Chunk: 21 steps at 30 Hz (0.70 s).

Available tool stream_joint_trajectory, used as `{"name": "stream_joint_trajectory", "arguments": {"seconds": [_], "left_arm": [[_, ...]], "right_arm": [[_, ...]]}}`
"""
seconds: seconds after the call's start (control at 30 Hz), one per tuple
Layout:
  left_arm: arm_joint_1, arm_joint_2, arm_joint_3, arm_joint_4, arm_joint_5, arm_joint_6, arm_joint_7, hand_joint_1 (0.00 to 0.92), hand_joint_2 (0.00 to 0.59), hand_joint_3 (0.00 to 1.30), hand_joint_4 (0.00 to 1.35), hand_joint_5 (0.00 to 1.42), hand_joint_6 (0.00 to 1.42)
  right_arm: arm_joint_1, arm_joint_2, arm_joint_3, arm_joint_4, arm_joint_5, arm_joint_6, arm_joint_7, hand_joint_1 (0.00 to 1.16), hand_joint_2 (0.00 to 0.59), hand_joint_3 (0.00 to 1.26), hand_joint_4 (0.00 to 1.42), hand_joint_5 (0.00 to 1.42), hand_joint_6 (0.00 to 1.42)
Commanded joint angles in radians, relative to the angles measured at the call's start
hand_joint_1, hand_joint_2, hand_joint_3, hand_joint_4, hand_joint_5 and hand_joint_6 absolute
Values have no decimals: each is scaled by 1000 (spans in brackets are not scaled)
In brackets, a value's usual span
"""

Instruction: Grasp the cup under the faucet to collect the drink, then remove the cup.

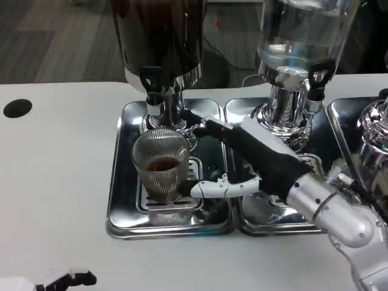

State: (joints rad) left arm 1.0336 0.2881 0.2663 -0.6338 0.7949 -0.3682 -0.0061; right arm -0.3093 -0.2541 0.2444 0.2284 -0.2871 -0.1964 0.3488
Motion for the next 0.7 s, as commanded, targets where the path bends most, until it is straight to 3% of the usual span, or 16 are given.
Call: {"name": "stream_joint_trajectory", "arguments": {"seconds": [0.03, 0.7], "left_arm": [[22, 2, 22, 15, -10, -16, 11, 0, 64, 437, 371, 468, 693], [75, -8, 75, 40, -50, -90, 25, 0, 66, 448, 395, 487, 713]], "right_arm": [[-26, 16, 17, 20, -21, 10, -27, 666, 113, 57, 44, 97, 27], [-67, 88, 97, 62, -123, 46, -122, 676, 103, 76, 76, 130, 46]]}}
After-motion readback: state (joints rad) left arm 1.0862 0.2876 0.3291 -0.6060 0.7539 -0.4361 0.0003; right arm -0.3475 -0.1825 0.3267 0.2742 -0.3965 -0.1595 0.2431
